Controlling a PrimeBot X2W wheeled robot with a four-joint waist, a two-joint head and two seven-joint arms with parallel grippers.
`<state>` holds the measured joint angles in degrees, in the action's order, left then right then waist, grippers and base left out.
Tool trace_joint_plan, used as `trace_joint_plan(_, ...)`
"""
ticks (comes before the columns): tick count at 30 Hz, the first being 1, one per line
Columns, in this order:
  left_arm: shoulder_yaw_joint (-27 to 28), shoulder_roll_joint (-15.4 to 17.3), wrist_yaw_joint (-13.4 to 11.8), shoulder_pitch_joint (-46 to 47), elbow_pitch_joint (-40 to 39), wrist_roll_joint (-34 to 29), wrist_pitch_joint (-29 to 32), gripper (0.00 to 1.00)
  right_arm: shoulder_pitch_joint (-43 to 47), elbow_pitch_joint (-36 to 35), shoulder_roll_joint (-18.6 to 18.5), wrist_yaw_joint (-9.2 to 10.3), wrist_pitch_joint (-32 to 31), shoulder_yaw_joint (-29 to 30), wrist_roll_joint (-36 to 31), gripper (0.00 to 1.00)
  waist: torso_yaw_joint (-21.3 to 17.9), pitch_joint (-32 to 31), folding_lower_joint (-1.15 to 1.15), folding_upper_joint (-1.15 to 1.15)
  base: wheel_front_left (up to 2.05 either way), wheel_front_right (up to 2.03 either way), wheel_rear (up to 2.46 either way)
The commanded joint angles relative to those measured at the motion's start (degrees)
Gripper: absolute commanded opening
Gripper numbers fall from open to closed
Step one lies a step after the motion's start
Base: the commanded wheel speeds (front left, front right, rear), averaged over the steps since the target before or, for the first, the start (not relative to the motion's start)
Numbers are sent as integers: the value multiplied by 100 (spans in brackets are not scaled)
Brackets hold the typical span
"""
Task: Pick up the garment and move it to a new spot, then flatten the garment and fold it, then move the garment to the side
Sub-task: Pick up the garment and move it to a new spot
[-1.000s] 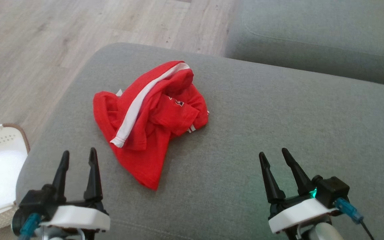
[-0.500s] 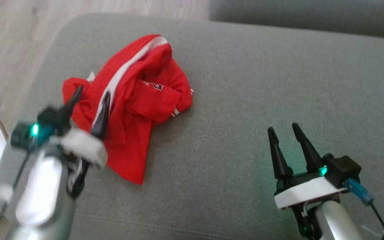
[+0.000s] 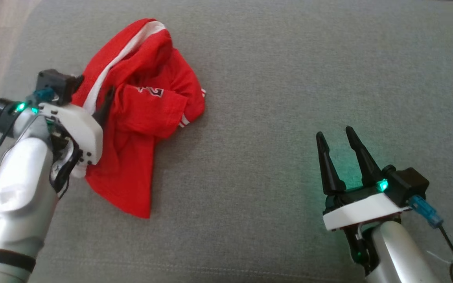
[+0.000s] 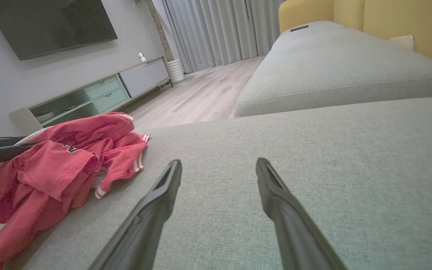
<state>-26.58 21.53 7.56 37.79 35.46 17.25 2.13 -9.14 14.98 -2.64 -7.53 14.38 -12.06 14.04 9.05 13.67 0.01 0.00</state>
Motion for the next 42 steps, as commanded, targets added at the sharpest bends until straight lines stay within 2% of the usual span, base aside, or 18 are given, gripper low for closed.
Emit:
trace_joint_plan(1, 95, 281, -9, 305, -77, -6, 3, 100, -177, -196, -23, 4, 62, -131, 18, 100, -53, 32, -1, 0, 0, 0, 0)
trace_joint_plan(3, -44, 253, -9, 315, 23, 152, 0, 100, -180, -197, -23, 4, 62, -117, 27, 100, -76, 39, -1, 0, 0, 0, 0)
trace_joint_plan(4, -103, 249, -8, 319, 59, 218, -1, 73, -179, -195, -23, 4, 62, -108, 30, 100, -82, 35, -1, 0, 0, 0, 0)
trace_joint_plan(5, -143, 250, -8, 328, 84, 280, -21, 4, -178, -191, -23, 4, 62, -100, 33, 100, -85, 28, -1, 0, 0, 0, 0)
trace_joint_plan(6, -177, 253, -8, 335, 107, 342, -47, 0, -178, -183, -23, 4, 62, -97, 38, 100, -89, 18, -1, 0, 0, 0, 0)
trace_joint_plan(10, -195, 265, -8, 379, 84, 563, -368, 0, -182, -132, -23, 4, 62, -117, 62, 100, -114, -87, -1, 0, 0, 0, 0)
trace_joint_plan(16, -131, 319, -78, 453, -374, 468, -1301, 0, -125, -75, -23, 4, 62, -108, 81, 100, -196, -338, -1, 0, 0, 0, 0)
trace_joint_plan(22, 119, 103, -188, 425, -1213, 701, -1598, 0, -30, -49, -23, 4, 62, -30, 138, 100, -259, -553, -1, 0, 0, 0, 0)
trace_joint_plan(26, 152, -75, -232, 391, -1807, 814, -1627, 0, -5, -26, -23, 4, 62, -50, 170, 100, -313, -652, -1, 0, 0, 0, 0)
trace_joint_plan(29, 83, -277, -222, 333, -2171, 1021, -1434, 0, 10, -44, -23, 4, 62, -95, 199, 100, -400, -699, -1, 0, 0, 0, 0)
trace_joint_plan(33, 64, -678, -219, 387, -2553, 1493, -1097, 0, -2, -52, -23, 4, 62, -129, 232, 100, -566, -703, -1, 0, 0, 0, 0)
trace_joint_plan(38, -38, -1038, -313, 671, -2646, 1648, -840, 0, -47, -70, -23, 4, 62, -167, 260, 100, -802, -693, -1, 0, 0, 0, 0)
trace_joint_plan(42, -168, -1268, -433, 907, -2538, 1585, -735, 0, -162, -97, -23, 4, 62, -334, 316, 100, -1189, -636, -1, 0, 0, 0, 0)
